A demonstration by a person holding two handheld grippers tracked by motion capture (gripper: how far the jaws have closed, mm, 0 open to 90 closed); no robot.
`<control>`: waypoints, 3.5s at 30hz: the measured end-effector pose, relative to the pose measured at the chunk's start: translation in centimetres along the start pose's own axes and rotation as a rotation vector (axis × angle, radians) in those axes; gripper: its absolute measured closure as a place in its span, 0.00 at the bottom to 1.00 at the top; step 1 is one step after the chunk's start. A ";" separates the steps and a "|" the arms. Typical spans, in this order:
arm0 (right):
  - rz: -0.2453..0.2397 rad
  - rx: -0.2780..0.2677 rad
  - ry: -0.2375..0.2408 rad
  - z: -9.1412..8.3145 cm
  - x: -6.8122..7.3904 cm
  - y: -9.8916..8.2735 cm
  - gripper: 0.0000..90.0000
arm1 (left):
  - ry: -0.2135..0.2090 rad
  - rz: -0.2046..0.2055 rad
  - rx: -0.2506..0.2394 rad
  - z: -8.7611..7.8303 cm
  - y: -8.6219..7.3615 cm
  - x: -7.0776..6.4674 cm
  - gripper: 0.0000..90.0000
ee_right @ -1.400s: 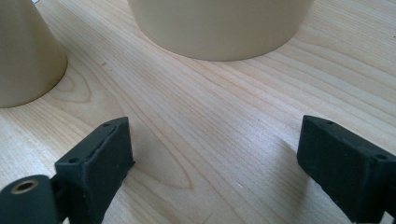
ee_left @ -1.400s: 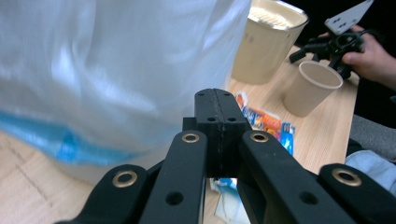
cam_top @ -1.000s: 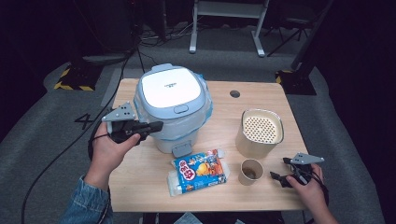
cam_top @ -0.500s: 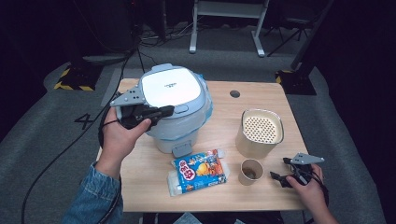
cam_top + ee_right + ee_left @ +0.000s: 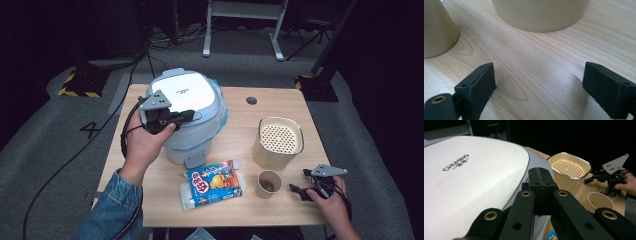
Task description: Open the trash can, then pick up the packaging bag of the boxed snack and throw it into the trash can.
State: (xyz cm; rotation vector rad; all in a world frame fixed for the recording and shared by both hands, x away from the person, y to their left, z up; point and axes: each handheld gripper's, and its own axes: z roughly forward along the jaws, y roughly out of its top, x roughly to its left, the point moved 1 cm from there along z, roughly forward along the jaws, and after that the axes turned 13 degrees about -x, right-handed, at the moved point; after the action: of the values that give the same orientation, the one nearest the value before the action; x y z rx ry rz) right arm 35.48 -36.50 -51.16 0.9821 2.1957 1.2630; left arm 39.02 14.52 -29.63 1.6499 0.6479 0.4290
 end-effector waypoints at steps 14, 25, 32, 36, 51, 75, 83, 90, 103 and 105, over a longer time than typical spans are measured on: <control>0.000 0.000 0.000 0.0 0.0 0.0 0.13 | 0.064 0.040 0.046 0.6 0.5 -0.9 1.00; 0.000 0.000 0.000 0.0 0.0 0.0 0.13 | 0.061 0.032 0.049 0.8 0.5 -0.9 1.00; -0.001 0.000 0.000 0.0 0.0 0.0 0.13 | 0.066 0.043 0.054 0.8 0.5 -0.9 1.00; -0.001 0.000 0.000 0.0 0.0 0.0 0.13 | 0.077 0.052 0.053 0.9 0.5 -1.1 1.00; 0.000 0.000 0.000 0.0 0.0 0.0 0.13 | 0.035 0.014 0.002 0.6 0.9 -1.0 0.76; 0.000 0.001 0.000 0.0 0.0 0.0 0.13 | -0.117 0.087 0.066 -0.7 -3.7 -6.4 0.44; 0.000 0.001 0.000 0.0 0.0 0.0 0.13 | -0.102 0.075 0.134 1.0 -7.4 -6.6 0.43; 0.001 0.000 0.001 0.0 0.0 0.0 0.13 | -0.082 0.060 0.247 3.8 -12.1 -6.3 0.43; -0.001 0.000 0.000 0.0 0.0 0.0 0.13 | -0.097 0.008 0.366 7.3 -16.8 -4.2 0.42; -0.001 0.000 0.000 0.0 0.0 0.0 0.13 | -0.091 0.001 0.382 7.5 -17.2 -4.0 0.42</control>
State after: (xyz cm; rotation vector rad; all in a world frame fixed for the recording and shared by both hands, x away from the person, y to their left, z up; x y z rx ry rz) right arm 35.45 -36.49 -51.14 0.9816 2.1958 1.2624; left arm 37.56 7.83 -47.50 2.0178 0.6908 0.2368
